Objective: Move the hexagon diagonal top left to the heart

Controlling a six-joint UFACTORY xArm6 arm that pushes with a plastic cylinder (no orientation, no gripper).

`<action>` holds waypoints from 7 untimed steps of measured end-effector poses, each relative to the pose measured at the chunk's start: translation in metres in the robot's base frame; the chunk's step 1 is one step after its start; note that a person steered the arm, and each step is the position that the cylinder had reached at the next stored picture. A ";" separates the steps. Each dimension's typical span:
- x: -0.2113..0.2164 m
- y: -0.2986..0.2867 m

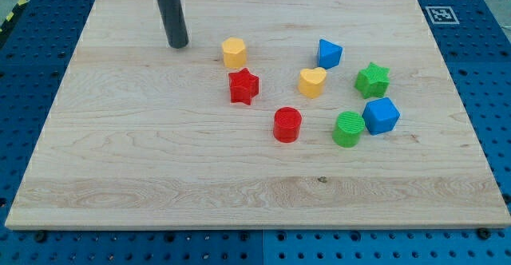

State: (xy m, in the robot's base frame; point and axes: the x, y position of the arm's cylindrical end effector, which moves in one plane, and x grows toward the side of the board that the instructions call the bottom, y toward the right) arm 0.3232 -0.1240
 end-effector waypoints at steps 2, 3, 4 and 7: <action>0.013 0.032; 0.021 0.033; 0.024 0.035; 0.024 0.092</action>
State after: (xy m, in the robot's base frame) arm 0.3474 -0.0322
